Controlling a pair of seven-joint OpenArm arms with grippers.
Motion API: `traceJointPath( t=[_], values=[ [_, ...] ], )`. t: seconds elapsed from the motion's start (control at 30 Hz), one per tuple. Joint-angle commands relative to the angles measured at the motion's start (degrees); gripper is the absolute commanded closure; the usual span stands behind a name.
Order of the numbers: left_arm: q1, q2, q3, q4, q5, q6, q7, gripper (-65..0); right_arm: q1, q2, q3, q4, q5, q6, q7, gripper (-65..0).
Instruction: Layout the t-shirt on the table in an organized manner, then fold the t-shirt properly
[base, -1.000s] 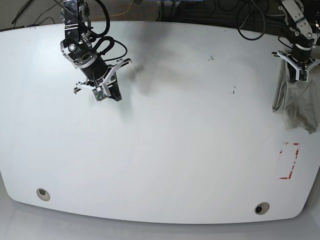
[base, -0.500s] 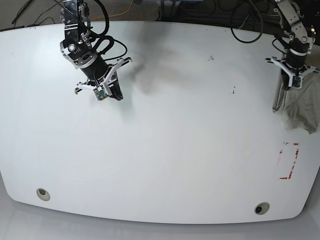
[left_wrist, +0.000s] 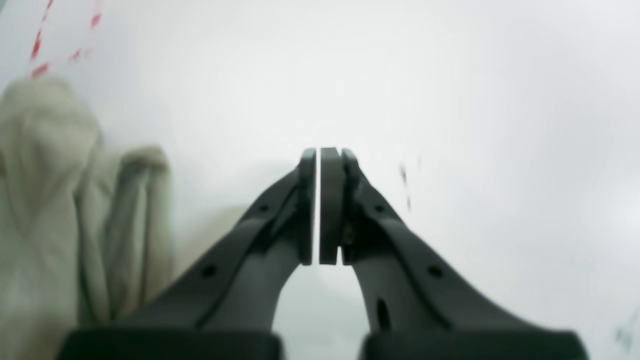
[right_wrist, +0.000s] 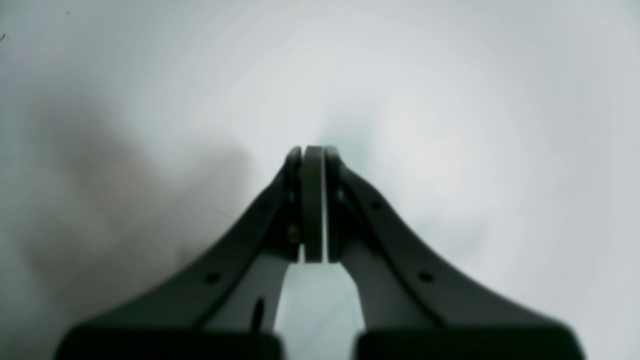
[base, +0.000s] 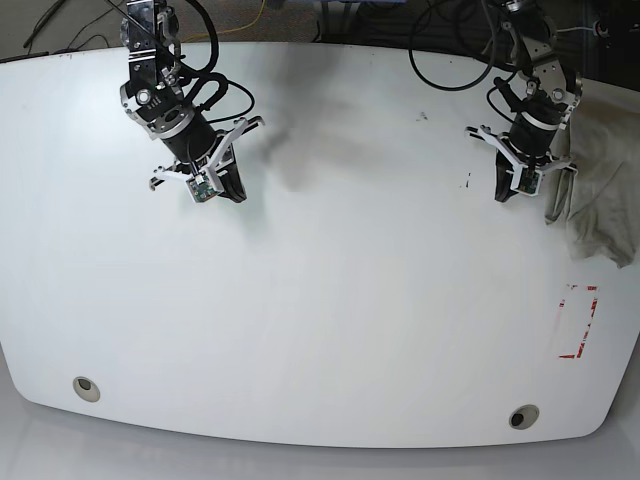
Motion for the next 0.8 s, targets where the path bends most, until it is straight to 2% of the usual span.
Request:
traceJointPath(
  t=[0.0,0.17,0.37,0.53,0.77],
  values=[
    [-1.5,-0.2,0.2,1.3,-1.1,0.3,-1.8,0.0,0.3,0.6,0.3,1.3,0.4,0.0,1.7,0.0],
    [-1.6,0.6,1.2,2.8,-1.4,0.3,-2.9,0.0,0.0,0.9,1.1,2.2,0.0,0.0,1.9,0.0],
    [-1.3,1.8,1.5,4.5,-1.4,0.3,-10.6,0.0,-0.2,0.8,7.3,3.8,-0.1,0.2,1.9,0.0],
    [-1.2,2.2,1.6,4.5,-1.4,0.3,-14.5,0.0,-0.1,0.9,12.6,4.1,-0.2,3.8,2.0,0.0],
    [2.2,2.2,6.8,4.6,-1.5,0.3,-14.6,0.0,-2.7,0.9,21.6,3.7,-0.2,10.1,2.2,0.0]
  ],
)
